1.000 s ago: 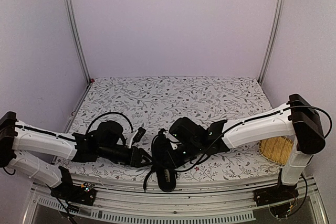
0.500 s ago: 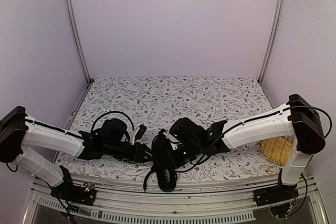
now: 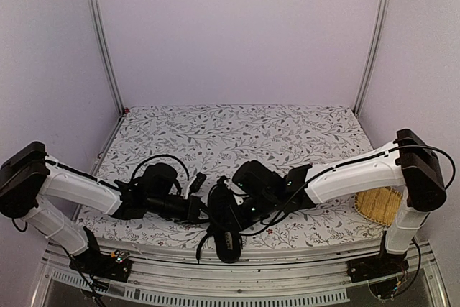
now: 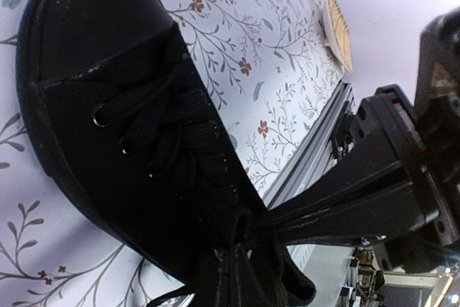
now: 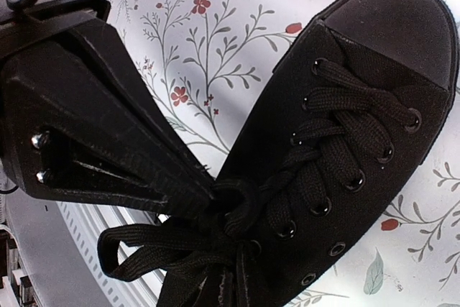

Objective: Tie the shoes

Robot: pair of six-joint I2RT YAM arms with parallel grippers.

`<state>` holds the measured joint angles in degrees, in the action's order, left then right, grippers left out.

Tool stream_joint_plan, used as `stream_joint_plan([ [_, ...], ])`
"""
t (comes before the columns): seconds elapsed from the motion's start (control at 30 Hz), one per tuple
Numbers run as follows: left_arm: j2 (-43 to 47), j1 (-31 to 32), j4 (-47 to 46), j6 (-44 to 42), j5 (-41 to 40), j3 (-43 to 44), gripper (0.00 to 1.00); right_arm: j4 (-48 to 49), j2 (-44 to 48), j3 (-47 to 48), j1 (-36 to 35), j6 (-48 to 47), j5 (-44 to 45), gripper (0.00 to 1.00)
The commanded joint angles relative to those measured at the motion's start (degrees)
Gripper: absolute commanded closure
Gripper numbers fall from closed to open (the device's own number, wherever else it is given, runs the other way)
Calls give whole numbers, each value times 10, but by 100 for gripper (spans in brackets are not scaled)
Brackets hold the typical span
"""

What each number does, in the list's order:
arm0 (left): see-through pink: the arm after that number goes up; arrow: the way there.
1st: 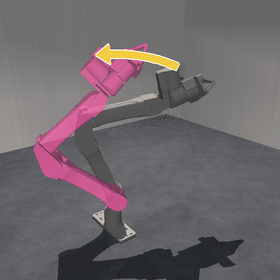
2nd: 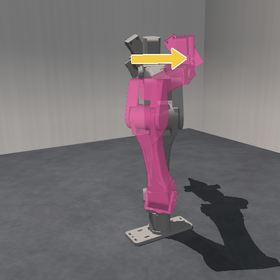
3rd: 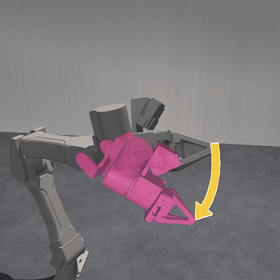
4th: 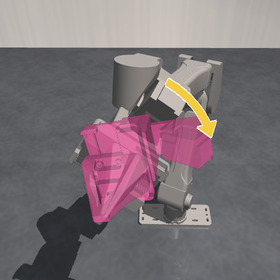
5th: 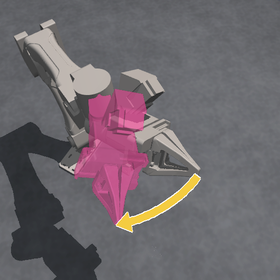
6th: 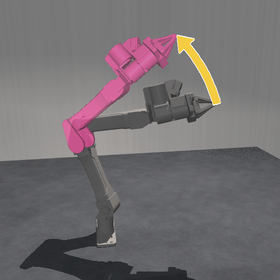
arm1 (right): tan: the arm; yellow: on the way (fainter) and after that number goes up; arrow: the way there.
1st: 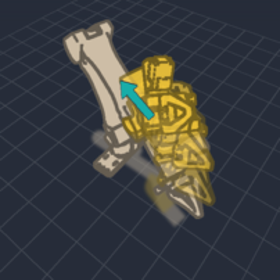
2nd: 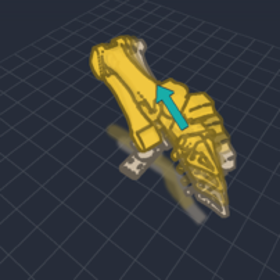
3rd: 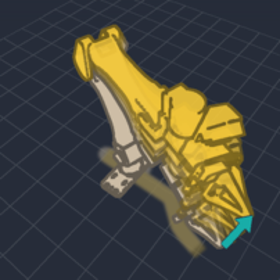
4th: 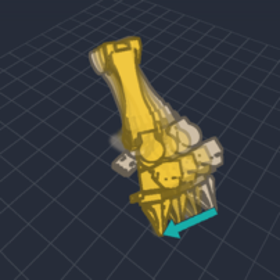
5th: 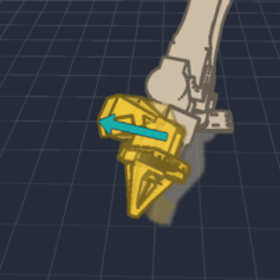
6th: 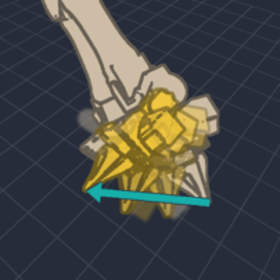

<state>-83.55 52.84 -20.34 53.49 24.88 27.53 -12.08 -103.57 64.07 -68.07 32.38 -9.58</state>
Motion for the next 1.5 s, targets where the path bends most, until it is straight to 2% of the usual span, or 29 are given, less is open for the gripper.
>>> stream_joint_plan([
  [0.0,-5,-5,-34,1,5,-4,100,-21,31,0,2,1,10,98],
  [0.47,10,-5,-32,-10,-12,-3,100,-105,21,69,3,-61,56,98],
  [0.93,15,-5,-30,-15,-14,-5,100,-70,-23,93,2,-63,18,98],
  [1.47,45,-4,-61,-2,-19,-34,100,-43,-63,78,2,-31,21,98],
])
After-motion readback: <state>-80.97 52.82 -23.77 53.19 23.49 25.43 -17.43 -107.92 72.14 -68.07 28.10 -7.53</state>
